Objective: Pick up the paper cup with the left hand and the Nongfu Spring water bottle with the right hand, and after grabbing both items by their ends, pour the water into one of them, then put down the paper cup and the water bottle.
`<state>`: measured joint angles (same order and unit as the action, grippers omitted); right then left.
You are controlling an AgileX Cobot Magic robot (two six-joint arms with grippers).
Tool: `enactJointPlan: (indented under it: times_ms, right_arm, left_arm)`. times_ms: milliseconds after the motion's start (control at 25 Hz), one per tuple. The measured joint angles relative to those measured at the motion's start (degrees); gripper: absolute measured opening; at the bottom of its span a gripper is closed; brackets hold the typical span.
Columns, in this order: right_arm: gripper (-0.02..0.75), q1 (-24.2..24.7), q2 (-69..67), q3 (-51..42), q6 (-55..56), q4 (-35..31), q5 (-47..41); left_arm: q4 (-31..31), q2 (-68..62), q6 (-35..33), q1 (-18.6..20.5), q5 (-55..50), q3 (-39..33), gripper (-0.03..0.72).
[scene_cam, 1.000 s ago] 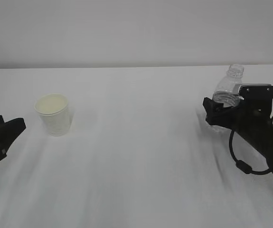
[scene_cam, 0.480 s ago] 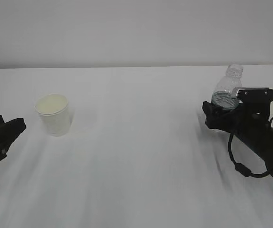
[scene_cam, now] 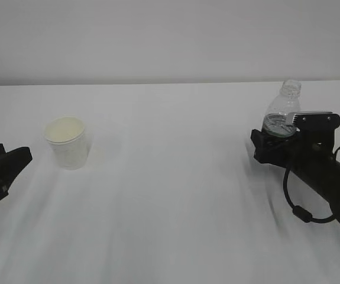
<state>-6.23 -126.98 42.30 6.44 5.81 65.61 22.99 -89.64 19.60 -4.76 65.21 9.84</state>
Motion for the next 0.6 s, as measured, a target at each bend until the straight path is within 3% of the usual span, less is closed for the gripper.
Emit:
enactJointPlan:
  times_ms: [600]
  right_arm:
    - [0.460,0.00,0.00,0.36,0.00,0.46,0.11]
  left_arm:
    - [0.00,0.00,0.00,0.00,0.02,0.00,0.421]
